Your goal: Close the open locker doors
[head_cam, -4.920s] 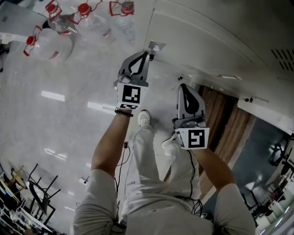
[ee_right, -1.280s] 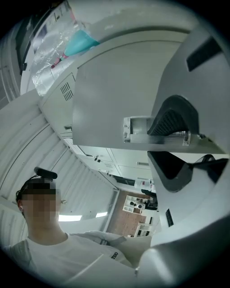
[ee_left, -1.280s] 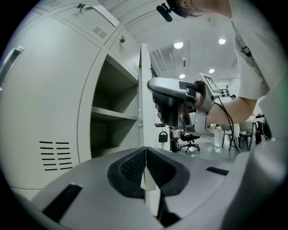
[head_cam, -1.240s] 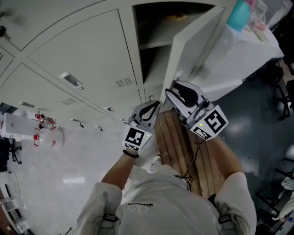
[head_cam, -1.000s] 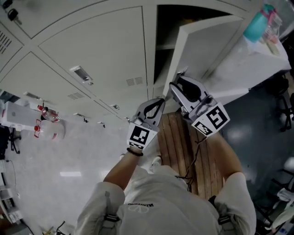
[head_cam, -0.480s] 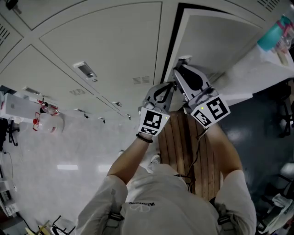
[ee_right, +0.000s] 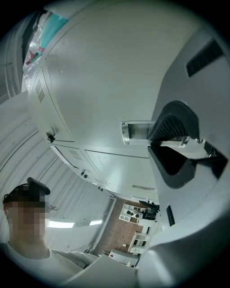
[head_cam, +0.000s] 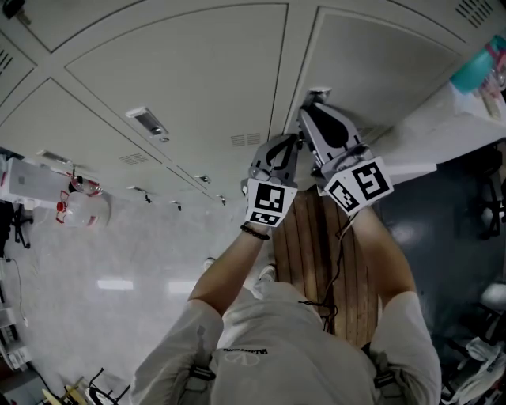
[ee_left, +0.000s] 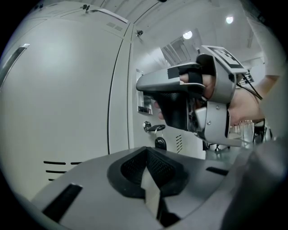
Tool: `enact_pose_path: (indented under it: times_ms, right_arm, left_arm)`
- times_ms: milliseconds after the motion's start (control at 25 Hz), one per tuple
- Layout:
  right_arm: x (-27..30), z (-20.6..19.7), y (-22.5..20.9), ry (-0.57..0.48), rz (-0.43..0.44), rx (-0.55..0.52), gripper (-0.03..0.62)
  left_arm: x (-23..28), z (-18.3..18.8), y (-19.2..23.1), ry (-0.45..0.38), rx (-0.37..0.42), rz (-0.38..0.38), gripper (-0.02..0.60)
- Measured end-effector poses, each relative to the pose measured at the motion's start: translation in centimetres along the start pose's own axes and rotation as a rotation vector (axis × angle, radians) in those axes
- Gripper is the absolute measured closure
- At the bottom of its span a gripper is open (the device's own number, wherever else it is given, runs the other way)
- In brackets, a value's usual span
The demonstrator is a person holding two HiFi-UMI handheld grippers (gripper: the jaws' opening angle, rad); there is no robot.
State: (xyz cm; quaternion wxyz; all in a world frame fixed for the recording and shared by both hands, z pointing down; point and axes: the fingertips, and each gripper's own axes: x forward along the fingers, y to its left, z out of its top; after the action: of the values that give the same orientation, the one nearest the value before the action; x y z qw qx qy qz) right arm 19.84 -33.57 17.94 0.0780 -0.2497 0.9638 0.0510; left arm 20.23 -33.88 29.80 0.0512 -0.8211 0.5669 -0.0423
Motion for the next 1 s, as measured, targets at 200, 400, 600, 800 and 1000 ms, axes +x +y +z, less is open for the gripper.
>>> enact_pose_path:
  times_ms: [200,400,600,800,1000]
  right_arm:
    - [0.5,-0.1,-0.5,-0.005,-0.031,-0.003,0.548]
    - [0.9,-0.2,-0.7,-0.012,-0.059,-0.011,0.546]
    - [0.2,-0.2,-1.0,-0.014,-0.145,-0.052,0.549]
    - [-4.3,-0.5,0.7,-0.009,-0.224,-0.058,0.585]
    - [-9.0,-1.3,3.2,0.044,-0.284,0.006,0.585]
  left_arm:
    - [0.5,-0.1,0.5,0.013,0.004,0.030,0.577]
    - [0.9,-0.2,0.8,0.038,0.008,0.054,0.577]
    - [1.0,-0.2,0.9,0.050,0.032,0.061,0.578]
    - [1.0,-0.3,0.9,0.051,0.039,0.041,0.578]
    - [-0.8,0.6,1.3,0.010,0.030,0.004,0.577]
